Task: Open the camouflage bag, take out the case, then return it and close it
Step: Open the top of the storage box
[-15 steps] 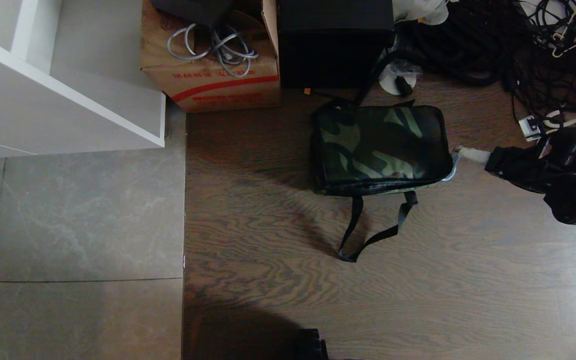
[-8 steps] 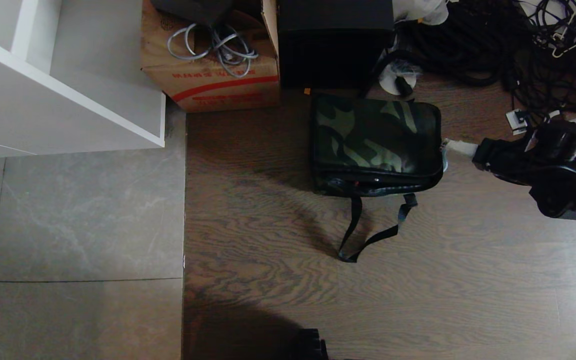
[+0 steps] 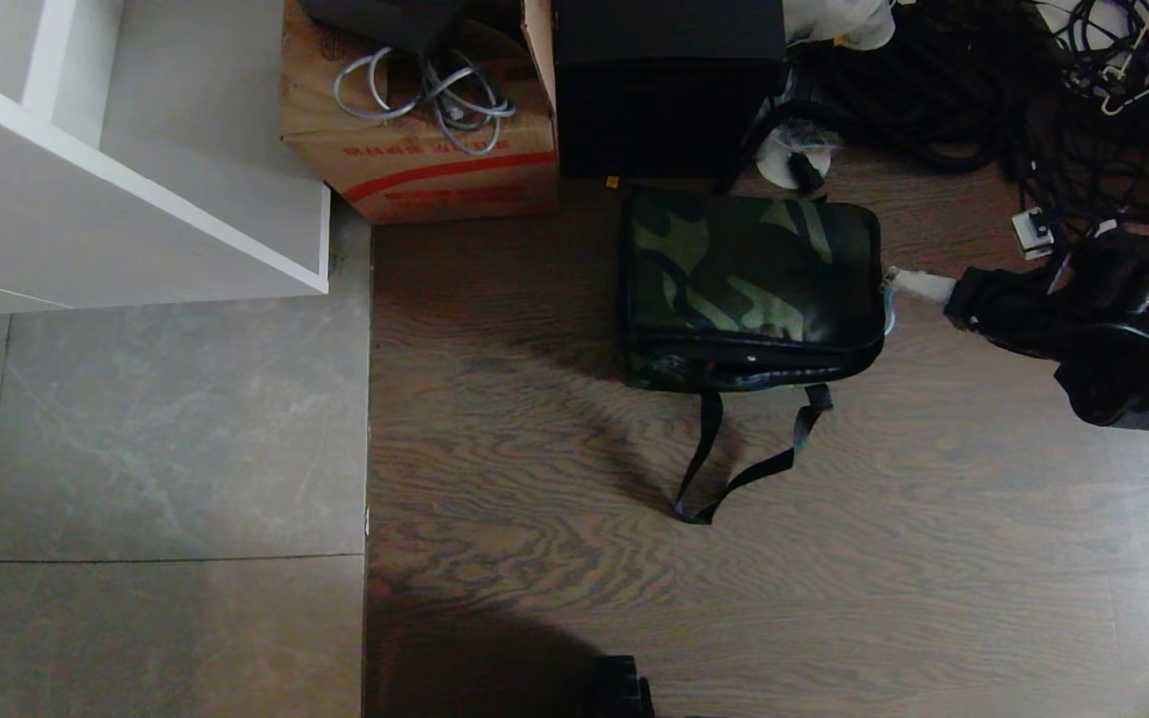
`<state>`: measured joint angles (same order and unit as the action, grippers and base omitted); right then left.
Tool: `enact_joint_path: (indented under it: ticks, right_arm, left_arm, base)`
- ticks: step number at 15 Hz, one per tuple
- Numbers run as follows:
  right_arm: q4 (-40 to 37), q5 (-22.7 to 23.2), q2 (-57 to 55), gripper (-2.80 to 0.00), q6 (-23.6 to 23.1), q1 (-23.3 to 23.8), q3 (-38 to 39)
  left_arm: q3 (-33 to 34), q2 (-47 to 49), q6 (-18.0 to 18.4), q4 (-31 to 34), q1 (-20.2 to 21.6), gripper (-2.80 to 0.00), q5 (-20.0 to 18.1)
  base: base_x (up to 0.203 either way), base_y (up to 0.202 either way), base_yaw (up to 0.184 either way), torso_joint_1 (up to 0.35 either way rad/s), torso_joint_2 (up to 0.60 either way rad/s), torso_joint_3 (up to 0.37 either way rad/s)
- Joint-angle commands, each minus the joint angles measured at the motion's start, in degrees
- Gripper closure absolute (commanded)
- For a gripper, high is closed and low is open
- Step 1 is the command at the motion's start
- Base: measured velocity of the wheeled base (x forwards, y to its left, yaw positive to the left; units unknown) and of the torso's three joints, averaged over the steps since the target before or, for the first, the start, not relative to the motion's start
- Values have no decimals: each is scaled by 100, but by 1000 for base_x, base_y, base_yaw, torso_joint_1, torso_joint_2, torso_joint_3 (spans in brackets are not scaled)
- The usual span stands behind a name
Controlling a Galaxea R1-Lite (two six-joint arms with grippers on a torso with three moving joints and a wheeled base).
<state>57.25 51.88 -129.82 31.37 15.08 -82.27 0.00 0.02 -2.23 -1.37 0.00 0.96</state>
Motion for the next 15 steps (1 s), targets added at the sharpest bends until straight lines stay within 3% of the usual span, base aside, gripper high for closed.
enact_joint_path:
  ticks: [1, 5, 8, 9, 15]
  right_arm:
    - [72, 33, -89, 0, -7, 91, -138]
    - [102, 24, -184, 0, -134, 136, -254]
    - [61, 6, -206, 0, -757, 135, -146]
    - [-49, -7, -210, -280, -887, 136, -129]
    - [-272, 24, -124, -280, -931, 254, 18]
  left_arm:
    - [62, -2, -5, -4, 0, 0, 0]
    - [62, -2, -5, -4, 0, 0, 0]
    - [62, -2, -5, -4, 0, 0, 0]
    - [62, -2, -5, 3, 0, 0, 0]
    - [62, -2, -5, -4, 0, 0, 0]
  base:
    - [0, 0, 0, 0, 0, 0]
    - [0, 0, 0, 0, 0, 0]
    - [0, 0, 0, 0, 0, 0]
    - [0, 0, 0, 0, 0, 0]
    - [0, 0, 0, 0, 0, 0]
